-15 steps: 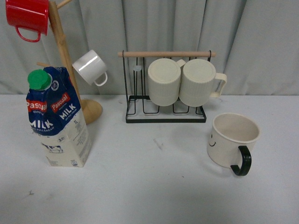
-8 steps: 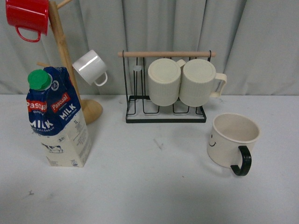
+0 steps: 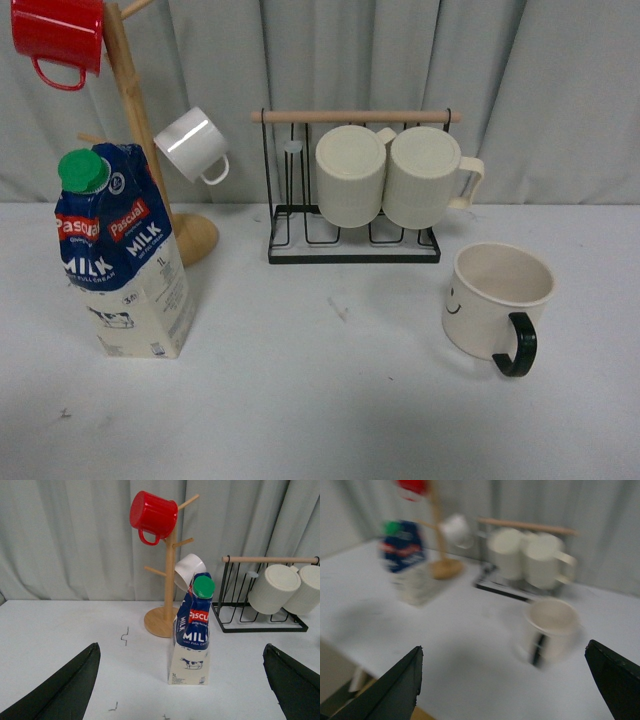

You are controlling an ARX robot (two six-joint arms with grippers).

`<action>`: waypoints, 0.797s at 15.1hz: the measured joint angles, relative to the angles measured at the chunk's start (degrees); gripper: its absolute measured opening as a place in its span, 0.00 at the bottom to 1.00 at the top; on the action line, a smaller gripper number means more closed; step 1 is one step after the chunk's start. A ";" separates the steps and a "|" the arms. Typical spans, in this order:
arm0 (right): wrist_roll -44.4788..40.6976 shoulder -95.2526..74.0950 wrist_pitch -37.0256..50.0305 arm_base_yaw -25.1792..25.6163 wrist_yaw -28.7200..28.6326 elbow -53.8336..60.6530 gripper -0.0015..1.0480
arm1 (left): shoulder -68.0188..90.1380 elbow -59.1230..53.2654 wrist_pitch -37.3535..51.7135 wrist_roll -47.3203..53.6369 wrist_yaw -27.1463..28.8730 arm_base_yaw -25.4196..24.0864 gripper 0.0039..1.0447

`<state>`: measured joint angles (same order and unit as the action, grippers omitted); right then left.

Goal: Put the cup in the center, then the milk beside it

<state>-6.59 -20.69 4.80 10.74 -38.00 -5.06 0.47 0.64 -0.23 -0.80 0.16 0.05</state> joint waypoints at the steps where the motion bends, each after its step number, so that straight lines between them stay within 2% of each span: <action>1: 0.20 -6.95 9.11 -3.91 -5.99 -1.03 0.94 | 0.00 0.00 -0.02 0.02 -0.15 0.00 0.94; 2: 0.94 -15.17 18.16 -5.73 -2.25 -2.99 0.94 | 0.00 0.00 0.02 0.00 -0.13 0.00 0.94; 4: 3.52 -36.98 36.85 -10.16 12.04 -9.11 0.94 | 0.00 0.00 0.02 0.00 -0.17 0.00 0.94; 5: 5.03 -45.66 40.52 -10.93 17.75 -13.07 0.94 | 0.00 0.00 0.02 0.00 -0.15 0.00 0.94; 7: 9.88 -63.12 35.60 -11.56 29.62 -25.68 0.94 | 0.00 0.00 0.02 0.00 -0.15 0.00 0.94; 8: 12.31 -68.96 31.76 -11.76 32.52 -30.71 0.94 | 0.00 0.00 0.02 0.02 -0.15 0.00 0.94; 9: 14.86 -74.20 26.86 -12.00 34.93 -36.02 0.94 | 0.00 0.00 0.02 0.00 -0.15 0.00 0.94; 12: 21.86 -85.61 11.89 -13.90 36.28 -49.07 0.94 | 0.00 0.00 0.02 0.00 -0.15 0.00 0.94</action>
<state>15.27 -106.30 16.69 -3.16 -1.72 -54.13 0.47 0.64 -0.21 -0.80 0.01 0.05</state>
